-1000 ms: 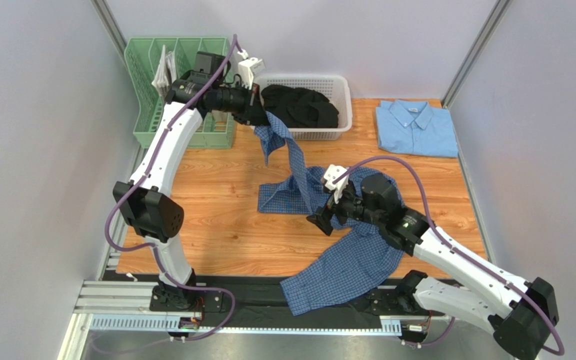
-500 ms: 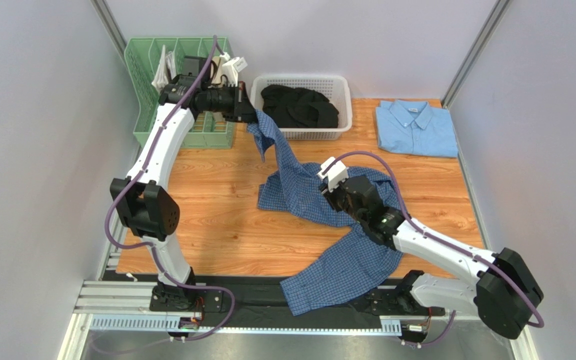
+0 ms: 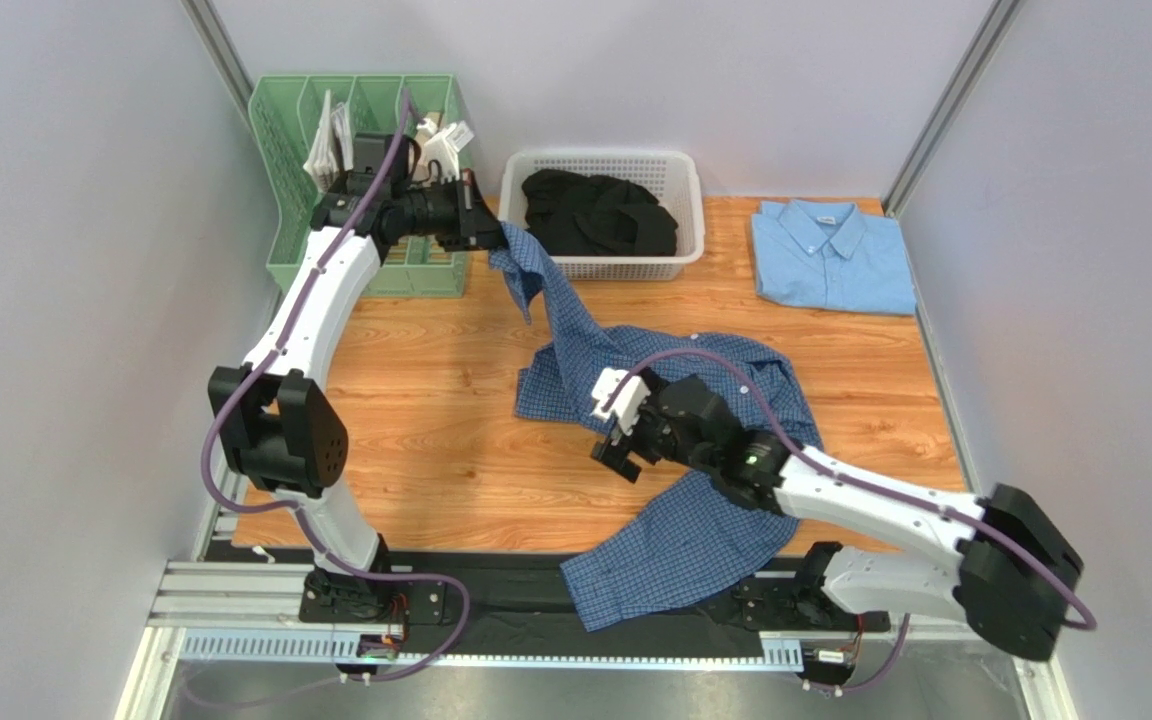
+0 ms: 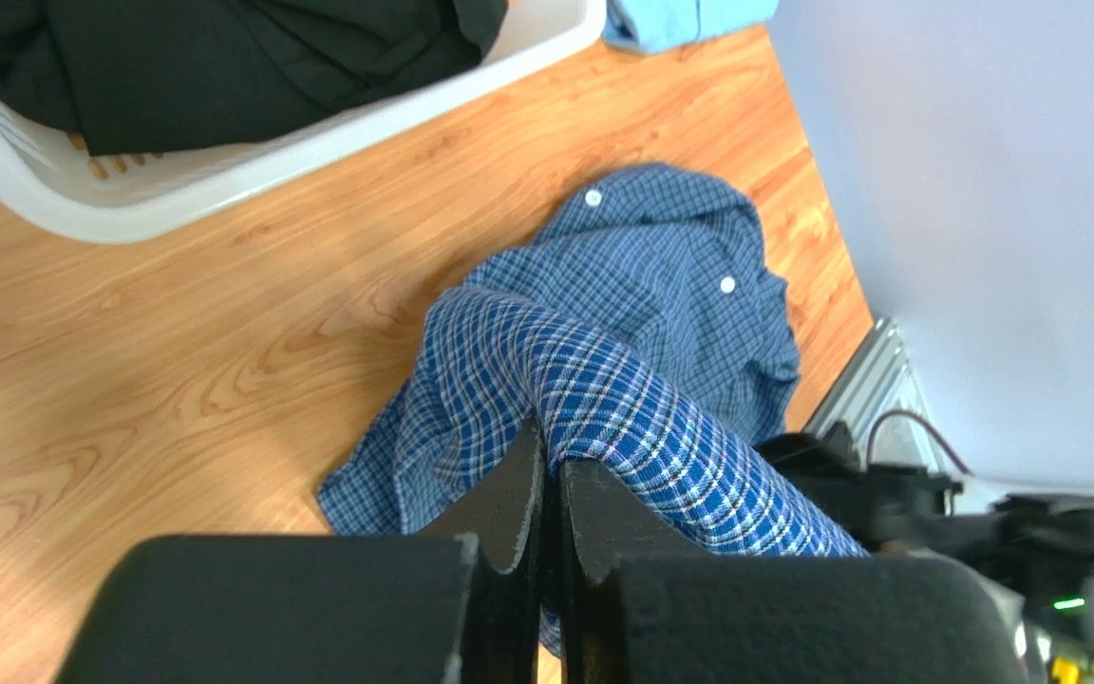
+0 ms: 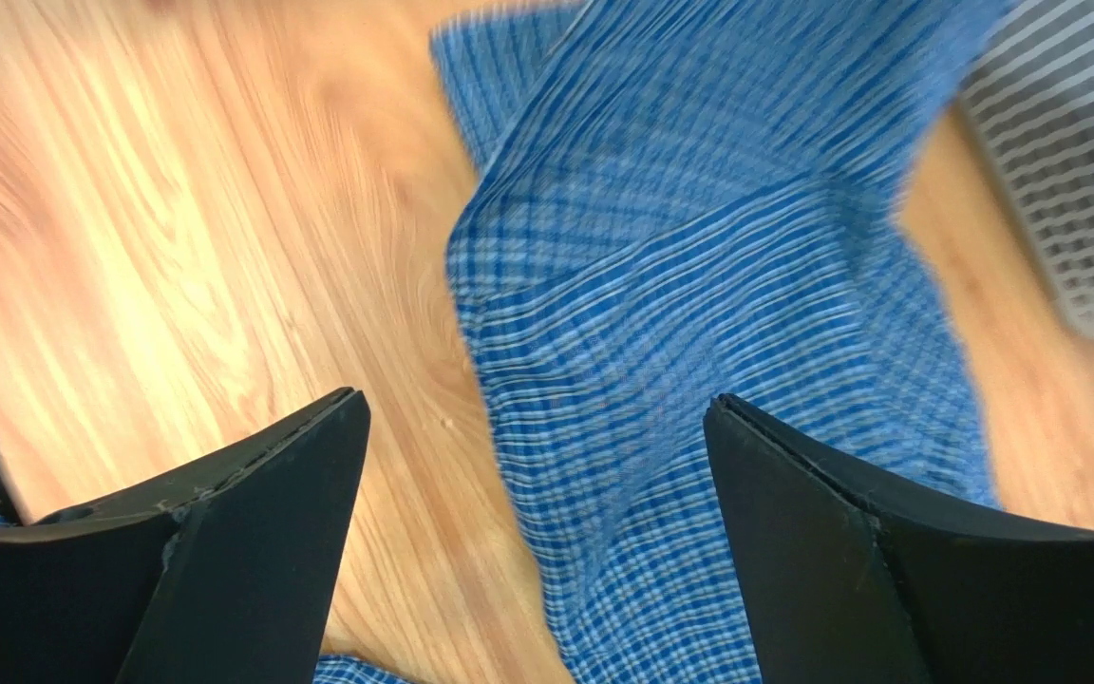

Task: Fold and stack the long sleeve shirts
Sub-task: Flatten the shirt out

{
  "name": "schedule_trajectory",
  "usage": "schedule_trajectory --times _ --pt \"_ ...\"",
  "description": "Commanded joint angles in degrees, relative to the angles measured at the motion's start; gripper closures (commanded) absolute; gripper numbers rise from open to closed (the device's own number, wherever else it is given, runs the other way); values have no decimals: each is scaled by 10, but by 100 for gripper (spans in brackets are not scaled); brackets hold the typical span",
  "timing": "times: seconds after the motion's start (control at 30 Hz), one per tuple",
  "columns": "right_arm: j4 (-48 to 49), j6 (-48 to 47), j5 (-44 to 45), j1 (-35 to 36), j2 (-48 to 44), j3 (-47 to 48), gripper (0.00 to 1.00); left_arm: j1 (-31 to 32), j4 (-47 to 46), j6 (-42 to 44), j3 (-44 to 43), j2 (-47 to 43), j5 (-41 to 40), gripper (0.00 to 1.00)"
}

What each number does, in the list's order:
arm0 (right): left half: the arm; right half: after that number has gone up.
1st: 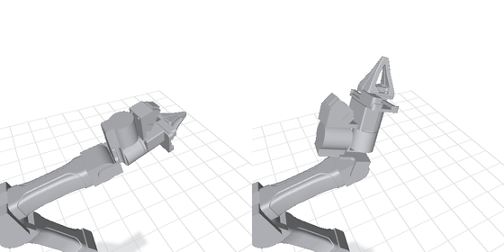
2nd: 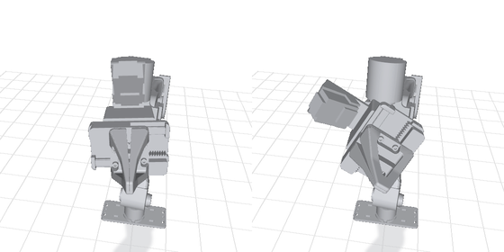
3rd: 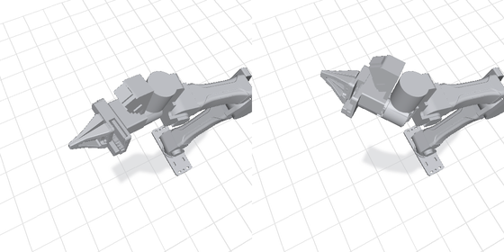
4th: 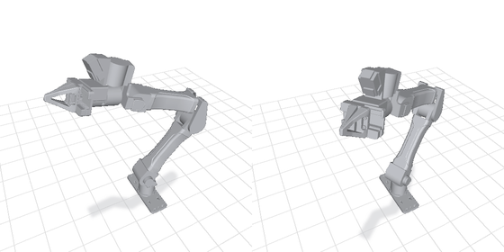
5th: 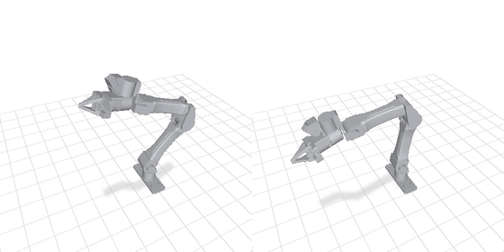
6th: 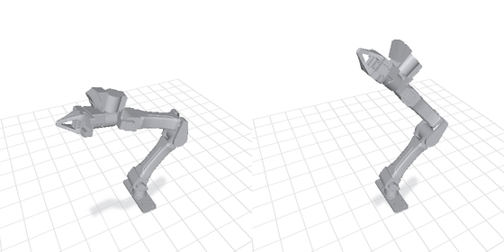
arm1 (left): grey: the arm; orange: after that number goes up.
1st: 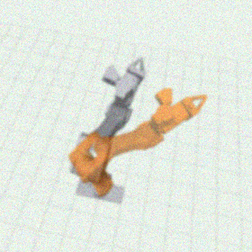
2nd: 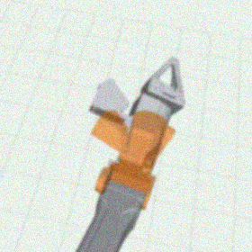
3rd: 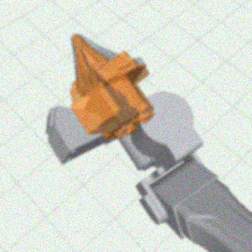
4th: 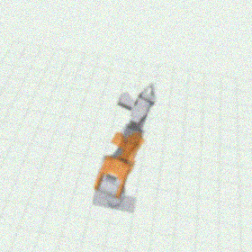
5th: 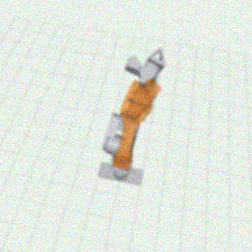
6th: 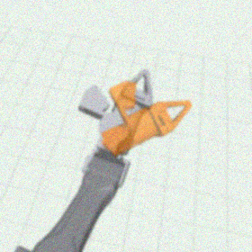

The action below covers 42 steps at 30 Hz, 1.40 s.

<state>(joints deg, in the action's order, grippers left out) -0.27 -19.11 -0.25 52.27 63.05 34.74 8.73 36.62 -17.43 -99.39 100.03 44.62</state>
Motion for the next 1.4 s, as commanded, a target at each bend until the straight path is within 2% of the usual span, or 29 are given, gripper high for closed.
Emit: schedule_trajectory --times 0.0,0.1,0.13,0.2,0.23,0.27,0.3,0.33,0.37,0.43,0.5,0.53,0.6,0.63,0.67,0.7,0.73,0.77,0.8,0.87,0.9,0.93,1.03,1.07,1.1,1.17,1.2,1.3,1.37 --pt "26 -64 90 13 117 35 7 -9 -78 -50 4 -48 3 100" --pt "72 -96 131 6 143 17 7 -11 -81 -44 17 -55 2 100" --pt "81 -121 138 6 146 13 13 -13 -81 -42 24 -55 2 100" --pt "61 -130 153 -3 150 17 35 -16 -77 -35 30 -59 4 100" --pt "40 -121 153 -15 139 39 55 -20 -71 -31 32 -62 6 100" --pt "19 -116 150 -44 127 50 65 -22 -67 -27 35 -66 5 100" --pt "-40 -115 143 -61 113 65 77 -27 -62 -17 44 -69 6 100" --pt "-69 -112 114 -77 90 91 99 -28 -54 -12 49 -75 5 100" --pt "-102 -109 90 -110 48 109 100 -30 -52 -6 55 -87 -1 100" --pt "-195 -119 12 -142 4 138 100 -31 -43 14 76 -101 -5 100" --pt "-290 -143 -95 -222 -36 194 100 -31 -30 32 89 -119 -9 100" --pt "-315 -156 -159 -280 -41 213 100 -31 -14 52 92 -124 -11 100" --pt "-376 -205 -241 -350 -35 253 100 -31 5 75 104 -133 -2 100" --pt "-385 -219 -293 -409 -22 261 100 -30 14 86 111 -135 7 100" --pt "-394 -230 -319 -437 -7 289 100 -28 15 98 120 -142 27 100" --pt "-433 -269 -353 -464 46 307 100 -25 15 104 139 -143 37 100" --pt "-449 -276 -397 -506 77 327 100 -21 23 109 143 -144 45 100" --pt "-464 -276 -418 -517 109 355 100 -14 30 124 148 -140 60 100" --pt "-528 -294 -463 -547 198 426 99 0 49 130 148 -136 66 100" --pt "-609 -298 -501 -583 292 518 96 15 60 144 151 -129 80 100" --pt "-713 -327 -533 -592 337 615 92 32 66 149 155 -129 78 100" --pt "-752 -317 -536 -604 419 653 87 38 65 149 157 -133 71 100" --pt "-753 -247 -512 -635 480 718 69 44 36 117 169 -136 57 100" --pt "-729 -220 -506 -644 475 711 64 44 35 115 166 -136 52 100" --pt "-665 -191 -469 -649 465 699 60 44 23 101 165 -137 50 100" --pt "-633 -164 -438 -654 420 662 59 44 13 86 164 -137 49 100" --pt "-604 -150 -408 -653 402 647 54 45 2 80 164 -137 51 100" --pt "-552 -86 -368 -644 322 573 49 44 -9 63 160 -136 53 100" --pt "-522 -19 -308 -623 277 522 46 44 -9 61 155 -133 52 100"
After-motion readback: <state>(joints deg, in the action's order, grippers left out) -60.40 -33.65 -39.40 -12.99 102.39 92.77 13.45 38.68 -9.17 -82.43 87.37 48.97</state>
